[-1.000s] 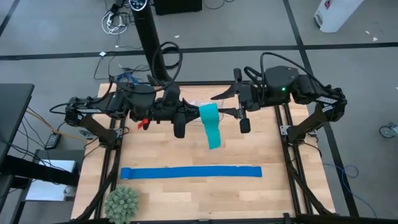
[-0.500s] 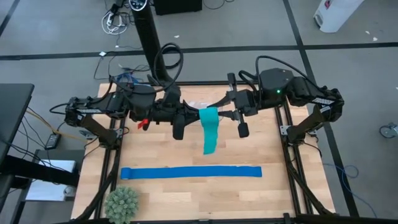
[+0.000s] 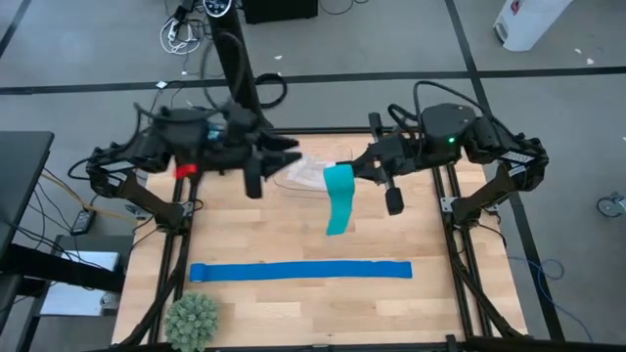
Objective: Roll bandage
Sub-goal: Roll the green bandage
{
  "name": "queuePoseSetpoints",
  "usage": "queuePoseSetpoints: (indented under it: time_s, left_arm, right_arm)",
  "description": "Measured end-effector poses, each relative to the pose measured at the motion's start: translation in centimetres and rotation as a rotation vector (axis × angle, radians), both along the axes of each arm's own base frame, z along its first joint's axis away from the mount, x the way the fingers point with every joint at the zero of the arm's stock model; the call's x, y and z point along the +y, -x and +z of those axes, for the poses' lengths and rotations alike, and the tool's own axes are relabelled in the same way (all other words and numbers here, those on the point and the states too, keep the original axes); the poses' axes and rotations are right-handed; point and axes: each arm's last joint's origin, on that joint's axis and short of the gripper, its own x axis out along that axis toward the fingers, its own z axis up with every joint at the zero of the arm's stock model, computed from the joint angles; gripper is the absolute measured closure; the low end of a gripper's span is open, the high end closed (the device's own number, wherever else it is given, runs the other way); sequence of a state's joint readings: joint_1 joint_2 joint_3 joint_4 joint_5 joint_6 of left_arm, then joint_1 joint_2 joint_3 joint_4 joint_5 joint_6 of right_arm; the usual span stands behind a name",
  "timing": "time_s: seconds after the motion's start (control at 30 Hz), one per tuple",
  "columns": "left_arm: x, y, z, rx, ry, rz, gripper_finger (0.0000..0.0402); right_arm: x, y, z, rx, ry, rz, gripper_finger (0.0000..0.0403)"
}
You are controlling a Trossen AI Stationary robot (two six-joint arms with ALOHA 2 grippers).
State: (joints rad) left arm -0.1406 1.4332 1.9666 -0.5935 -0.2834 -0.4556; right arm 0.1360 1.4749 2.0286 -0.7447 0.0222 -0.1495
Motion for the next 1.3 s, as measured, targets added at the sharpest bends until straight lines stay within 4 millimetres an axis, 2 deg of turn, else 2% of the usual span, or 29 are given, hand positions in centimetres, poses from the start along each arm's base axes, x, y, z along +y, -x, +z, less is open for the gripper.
queuePoseSetpoints:
  time_s: [0.13, 0.37, 0.53, 0.83, 1.03, 1.3]
  left_arm:
    - [0.3, 1.4, 0.9, -0.008, -0.039, 0.031, 0.0212]
    - [0.4, 2.0, 0.7, 0.014, -0.005, 0.037, 0.0219]
    - [0.0, -0.1, -0.7, 0.061, 0.065, -0.002, 0.0219]
    - [-1.1, -4.4, -3.2, 0.090, 0.125, -0.091, 0.0219]
    - [-1.3, -4.9, -3.1, 0.066, 0.127, -0.103, 0.0219]
    - [-1.3, -4.8, -3.3, 0.090, 0.066, -0.105, 0.0220]
  right_arm:
    - [-0.2, 0.8, 0.3, 0.001, -0.041, -0.020, 0.0402]
    - [-0.6, 2.0, 0.9, -0.004, -0.213, -0.074, 0.0402]
    - [-1.2, 2.3, 1.1, 0.019, -0.451, -0.083, 0.0403]
    - [-1.9, 2.2, 1.1, 0.054, -0.748, -0.132, 0.0402]
    - [-2.2, 2.1, 0.8, 0.091, -0.861, -0.142, 0.0402]
    - [-2.3, 0.3, -1.6, 0.212, -1.052, -0.122, 0.0402]
